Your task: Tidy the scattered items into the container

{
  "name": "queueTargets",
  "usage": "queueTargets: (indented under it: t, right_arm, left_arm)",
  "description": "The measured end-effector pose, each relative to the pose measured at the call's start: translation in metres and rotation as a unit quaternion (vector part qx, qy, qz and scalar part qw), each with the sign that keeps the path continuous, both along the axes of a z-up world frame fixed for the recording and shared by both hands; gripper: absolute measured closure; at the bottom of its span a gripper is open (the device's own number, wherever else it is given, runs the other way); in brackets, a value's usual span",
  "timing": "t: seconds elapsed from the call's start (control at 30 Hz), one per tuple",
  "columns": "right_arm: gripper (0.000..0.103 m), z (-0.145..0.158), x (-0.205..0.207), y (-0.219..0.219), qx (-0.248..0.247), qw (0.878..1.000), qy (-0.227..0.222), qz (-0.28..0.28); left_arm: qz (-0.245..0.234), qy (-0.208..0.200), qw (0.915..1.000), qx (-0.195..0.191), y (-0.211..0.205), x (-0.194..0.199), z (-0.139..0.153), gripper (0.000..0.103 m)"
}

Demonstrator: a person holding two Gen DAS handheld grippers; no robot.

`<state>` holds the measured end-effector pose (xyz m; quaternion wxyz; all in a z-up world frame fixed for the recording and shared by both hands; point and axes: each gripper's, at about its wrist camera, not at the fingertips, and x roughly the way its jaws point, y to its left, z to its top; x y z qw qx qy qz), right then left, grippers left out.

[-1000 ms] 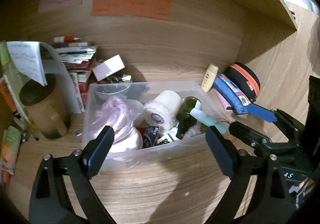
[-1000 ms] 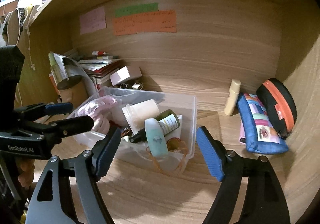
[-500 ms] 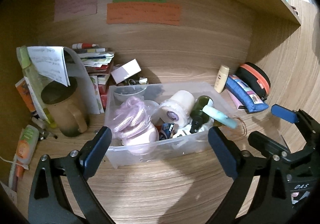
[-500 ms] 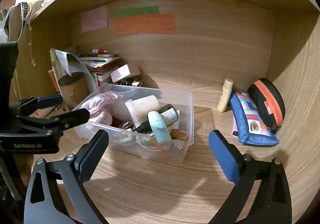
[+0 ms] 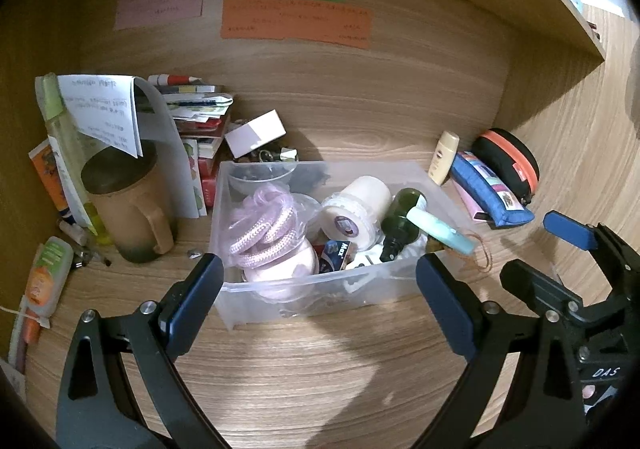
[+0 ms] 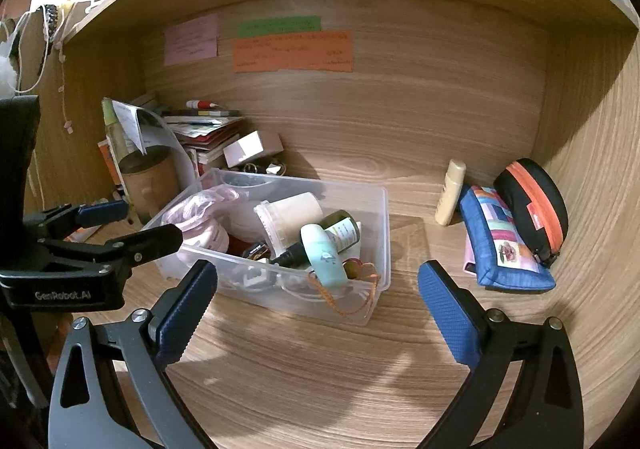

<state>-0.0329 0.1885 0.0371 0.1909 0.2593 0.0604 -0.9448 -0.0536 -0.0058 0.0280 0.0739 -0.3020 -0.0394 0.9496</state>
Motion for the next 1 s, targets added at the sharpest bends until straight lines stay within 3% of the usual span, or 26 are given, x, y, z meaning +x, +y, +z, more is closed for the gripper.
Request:
queueTargets:
  t: [1.0]
  right_arm:
    - [0.002,-0.011,-0.016,0.004,-0.013,0.999,-0.04,0.003]
  left_arm:
    - [0.005,-0.012,0.9999,-0.006,0.002,-0.006,-0.003,0.005]
